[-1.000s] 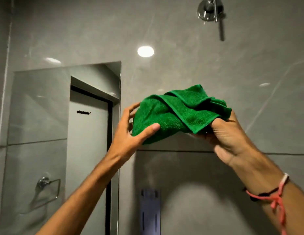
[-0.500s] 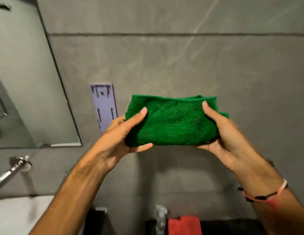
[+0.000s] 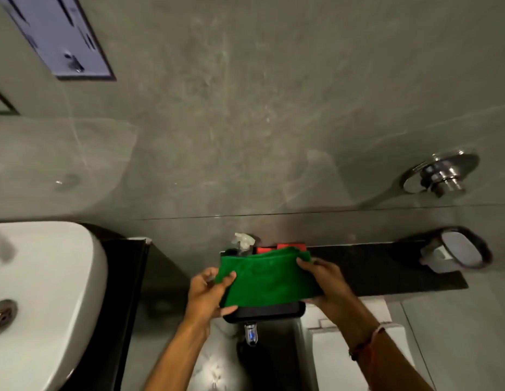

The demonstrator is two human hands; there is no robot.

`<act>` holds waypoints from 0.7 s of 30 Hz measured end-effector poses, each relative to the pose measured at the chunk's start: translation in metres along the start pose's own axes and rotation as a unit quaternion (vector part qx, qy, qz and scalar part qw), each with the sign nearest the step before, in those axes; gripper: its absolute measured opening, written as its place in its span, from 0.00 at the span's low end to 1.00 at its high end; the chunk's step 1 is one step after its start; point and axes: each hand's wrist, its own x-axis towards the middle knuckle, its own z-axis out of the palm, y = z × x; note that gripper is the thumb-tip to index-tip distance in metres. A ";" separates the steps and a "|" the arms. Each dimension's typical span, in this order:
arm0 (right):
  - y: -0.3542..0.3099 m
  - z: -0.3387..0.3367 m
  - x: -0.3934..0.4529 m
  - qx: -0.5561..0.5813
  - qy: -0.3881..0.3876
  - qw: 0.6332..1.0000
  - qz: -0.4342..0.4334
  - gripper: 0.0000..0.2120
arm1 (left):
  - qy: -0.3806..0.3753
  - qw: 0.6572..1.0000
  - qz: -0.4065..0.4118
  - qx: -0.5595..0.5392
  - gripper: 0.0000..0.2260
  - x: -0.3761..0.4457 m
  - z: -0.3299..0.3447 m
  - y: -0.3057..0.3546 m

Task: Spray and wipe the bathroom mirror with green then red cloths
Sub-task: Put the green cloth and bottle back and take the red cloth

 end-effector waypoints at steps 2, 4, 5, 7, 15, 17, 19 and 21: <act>0.032 -0.006 0.031 0.008 0.021 0.999 0.044 0.05 | 0.012 0.999 -0.039 0.022 0.06 0.023 0.006 -0.029; 0.060 -0.007 0.077 -0.030 0.067 0.993 0.095 0.09 | 0.030 0.994 -0.087 0.063 0.07 0.062 0.019 -0.063; 0.069 -0.004 0.091 -0.060 0.081 0.989 0.105 0.11 | 0.035 0.991 -0.096 0.085 0.05 0.074 0.022 -0.071; 0.085 -0.004 0.106 -0.123 0.094 0.984 0.087 0.14 | 0.034 0.986 -0.101 0.127 0.06 0.085 0.021 -0.079; 0.077 -0.025 0.147 -0.331 0.185 0.922 -0.082 0.14 | 0.118 0.786 0.138 0.591 0.22 0.105 0.001 -0.086; 0.066 -0.024 0.159 -0.314 0.189 0.927 -0.079 0.23 | 0.158 0.711 0.217 0.650 0.29 0.109 -0.009 -0.080; 0.056 -0.017 0.170 -0.308 0.167 0.935 -0.053 0.31 | 0.167 0.669 0.260 0.676 0.34 0.113 -0.019 -0.073; 0.057 -0.006 0.180 -0.328 0.140 0.933 -0.047 0.38 | 0.164 0.640 0.279 0.697 0.37 0.120 -0.033 -0.072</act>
